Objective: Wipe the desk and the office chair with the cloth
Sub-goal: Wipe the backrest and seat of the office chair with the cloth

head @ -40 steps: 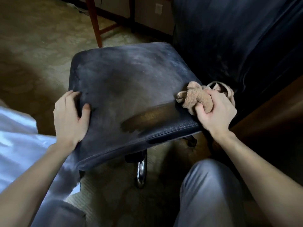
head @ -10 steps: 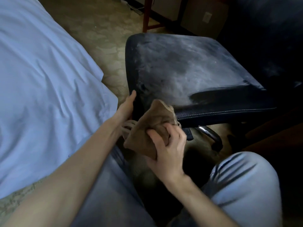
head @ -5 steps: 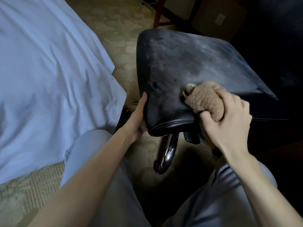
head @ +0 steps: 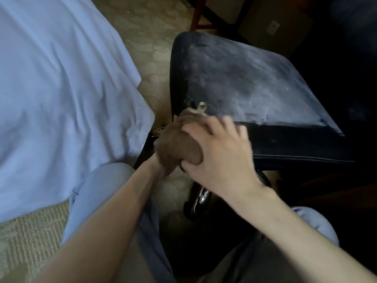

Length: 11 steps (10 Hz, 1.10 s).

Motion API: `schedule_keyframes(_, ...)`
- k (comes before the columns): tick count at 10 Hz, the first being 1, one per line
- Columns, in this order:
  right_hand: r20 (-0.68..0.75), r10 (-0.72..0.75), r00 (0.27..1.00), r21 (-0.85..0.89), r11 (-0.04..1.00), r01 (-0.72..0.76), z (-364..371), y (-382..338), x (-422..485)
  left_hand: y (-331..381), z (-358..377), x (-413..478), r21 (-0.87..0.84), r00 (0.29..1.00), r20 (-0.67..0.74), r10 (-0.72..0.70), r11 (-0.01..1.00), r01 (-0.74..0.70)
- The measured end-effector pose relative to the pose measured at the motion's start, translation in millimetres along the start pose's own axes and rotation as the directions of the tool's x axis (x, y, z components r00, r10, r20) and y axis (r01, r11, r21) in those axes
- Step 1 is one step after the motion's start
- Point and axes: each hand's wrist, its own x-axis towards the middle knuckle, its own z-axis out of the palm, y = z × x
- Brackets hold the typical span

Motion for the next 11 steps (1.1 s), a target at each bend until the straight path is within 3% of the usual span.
schedule_keyframes(2, -0.051, 0.289, 0.956, 0.206, 0.940, -0.273, -22, 75, -3, 20, 2, -12, -0.033, 0.986, 0.125, -0.113, 0.992, 0.118)
schedule_keyframes(3, -0.029, 0.471, 0.882, 0.291, 0.848, -0.443, -28, 105, 6, 17, 2, -19, 0.091, 0.973, 0.184, -0.138, 0.988, 0.123)
schedule_keyframes(4, -0.052, 0.471, 0.880, 0.237, 0.862, -0.448, -26, 92, 8, 17, 4, -27, 0.108, 0.974, 0.166, -0.157, 0.984, 0.140)
schedule_keyframes(5, -0.034, 0.258, 0.965, 0.064, 0.965, -0.256, -24, 55, -1, 19, 1, -29, 0.023, 0.969, 0.162, -0.188, 0.982, 0.187)
schedule_keyframes(6, 0.048, -0.089, 0.995, -0.185, 0.978, 0.097, -25, 18, -10, 22, -4, -33, -0.183, 0.964, 0.219, -0.149, 0.964, 0.191)
schedule_keyframes(7, 0.218, -0.420, 0.881, -0.207, 0.862, 0.462, -20, -8, -13, 22, -7, -37, -0.227, 0.976, 0.188, -0.108, 0.962, 0.150)
schedule_keyframes(8, 0.390, -0.500, 0.773, -0.185, 0.779, 0.598, -22, -10, 3, 20, -5, -39, -0.206, 0.989, 0.132, -0.066, 0.974, 0.093)
schedule_keyframes(9, 0.469, -0.430, 0.771, -0.208, 0.795, 0.570, -23, -3, 32, 16, -2, -36, -0.359, 0.977, 0.205, -0.053, 0.925, 0.126)
schedule_keyframes(11, 0.416, -0.360, 0.835, -0.291, 0.817, 0.498, -11, -12, 69, 5, -3, -33, -0.447, 0.967, 0.217, -0.130, 0.868, 0.217)
